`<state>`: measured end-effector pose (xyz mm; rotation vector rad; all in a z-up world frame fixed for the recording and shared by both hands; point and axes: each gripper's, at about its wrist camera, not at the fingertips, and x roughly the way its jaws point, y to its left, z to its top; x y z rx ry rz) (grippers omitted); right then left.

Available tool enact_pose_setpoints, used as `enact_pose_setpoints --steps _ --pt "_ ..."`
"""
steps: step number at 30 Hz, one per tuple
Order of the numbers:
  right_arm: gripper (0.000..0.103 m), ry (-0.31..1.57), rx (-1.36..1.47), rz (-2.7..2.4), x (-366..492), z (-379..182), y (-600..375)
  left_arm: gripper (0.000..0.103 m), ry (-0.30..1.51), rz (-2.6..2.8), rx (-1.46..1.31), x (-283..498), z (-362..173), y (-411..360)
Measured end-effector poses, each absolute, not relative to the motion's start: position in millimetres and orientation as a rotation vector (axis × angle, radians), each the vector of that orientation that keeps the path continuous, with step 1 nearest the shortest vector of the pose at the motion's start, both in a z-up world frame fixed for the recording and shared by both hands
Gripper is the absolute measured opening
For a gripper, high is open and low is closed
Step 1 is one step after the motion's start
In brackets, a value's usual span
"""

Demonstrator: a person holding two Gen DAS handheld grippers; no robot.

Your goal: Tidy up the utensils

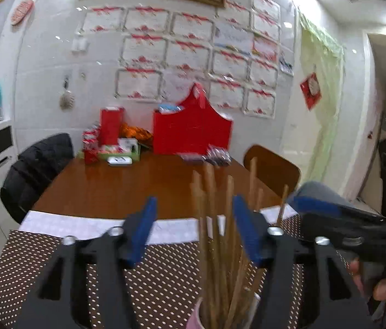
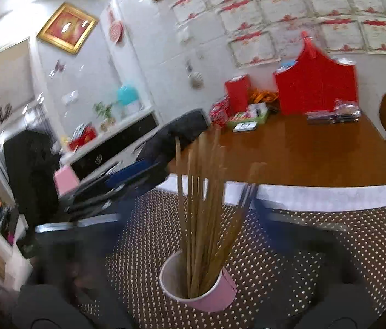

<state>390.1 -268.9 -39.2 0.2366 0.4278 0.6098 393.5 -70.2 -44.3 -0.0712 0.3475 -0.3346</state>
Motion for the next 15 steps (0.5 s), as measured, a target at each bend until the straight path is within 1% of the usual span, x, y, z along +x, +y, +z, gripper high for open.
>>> enact_pose_setpoints --steps 3,5,15 --pt "0.097 0.391 0.278 0.611 385.7 -33.6 -279.8 0.081 0.305 -0.314 -0.058 385.2 -35.4 -66.8" --pt "0.097 0.367 0.301 0.583 383.2 -31.3 -286.8 0.084 0.29 -0.306 -0.051 381.3 -31.4 -66.5" --pt "0.097 0.341 0.338 0.521 378.0 -21.2 -297.8 0.084 0.297 -0.251 -0.011 366.7 -18.7 -74.4"
